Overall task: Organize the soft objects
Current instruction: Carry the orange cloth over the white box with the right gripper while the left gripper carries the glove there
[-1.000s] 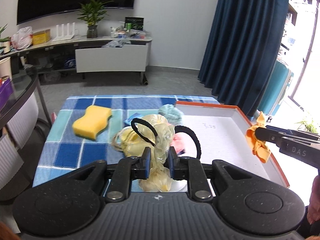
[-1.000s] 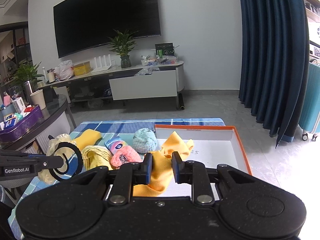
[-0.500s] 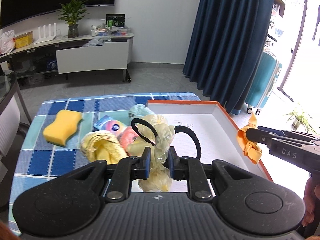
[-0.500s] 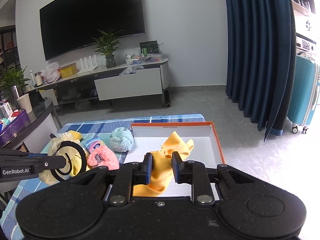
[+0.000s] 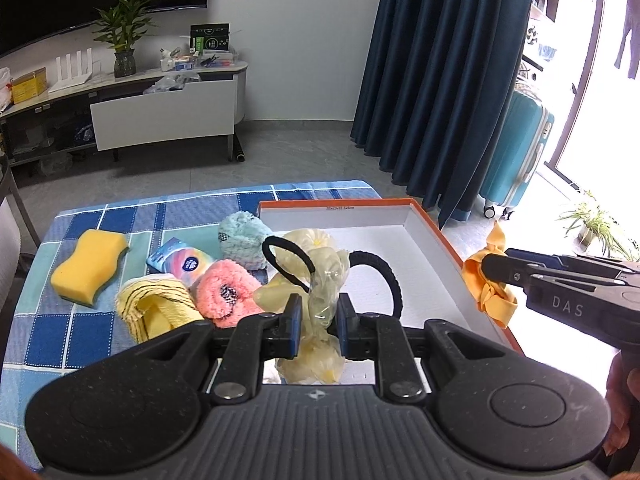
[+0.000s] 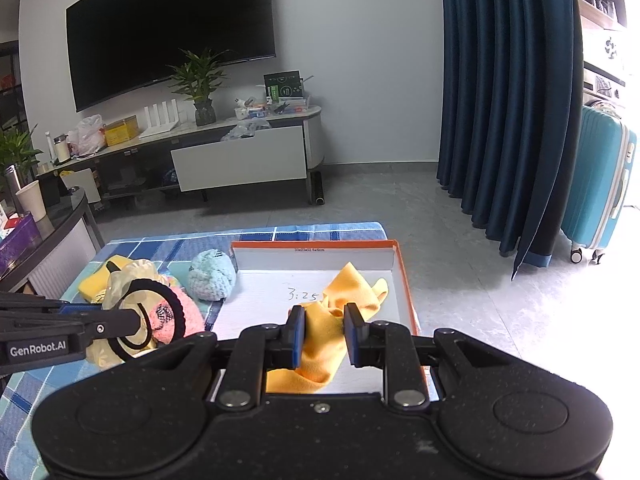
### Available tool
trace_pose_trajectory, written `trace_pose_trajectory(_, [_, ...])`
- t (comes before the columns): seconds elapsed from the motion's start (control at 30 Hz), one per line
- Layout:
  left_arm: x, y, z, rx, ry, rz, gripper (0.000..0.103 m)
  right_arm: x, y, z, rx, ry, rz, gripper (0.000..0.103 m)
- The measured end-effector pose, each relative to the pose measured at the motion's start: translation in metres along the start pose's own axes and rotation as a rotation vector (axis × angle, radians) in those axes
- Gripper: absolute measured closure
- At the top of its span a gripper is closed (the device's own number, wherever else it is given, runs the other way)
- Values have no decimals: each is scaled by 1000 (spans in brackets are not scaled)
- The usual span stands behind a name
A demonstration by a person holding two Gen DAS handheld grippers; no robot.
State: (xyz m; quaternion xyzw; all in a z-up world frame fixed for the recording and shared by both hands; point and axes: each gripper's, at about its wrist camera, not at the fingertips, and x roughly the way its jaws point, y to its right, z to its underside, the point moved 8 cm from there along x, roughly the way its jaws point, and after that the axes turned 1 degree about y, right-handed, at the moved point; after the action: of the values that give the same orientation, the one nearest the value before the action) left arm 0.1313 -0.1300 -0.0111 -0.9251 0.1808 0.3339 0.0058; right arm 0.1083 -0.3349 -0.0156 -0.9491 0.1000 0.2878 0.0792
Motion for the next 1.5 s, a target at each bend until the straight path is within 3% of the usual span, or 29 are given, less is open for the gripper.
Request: trace_pose_trajectory(1.5, [43, 22, -13, 41, -34, 23, 84, 20, 14, -9, 7, -15, 8, 77])
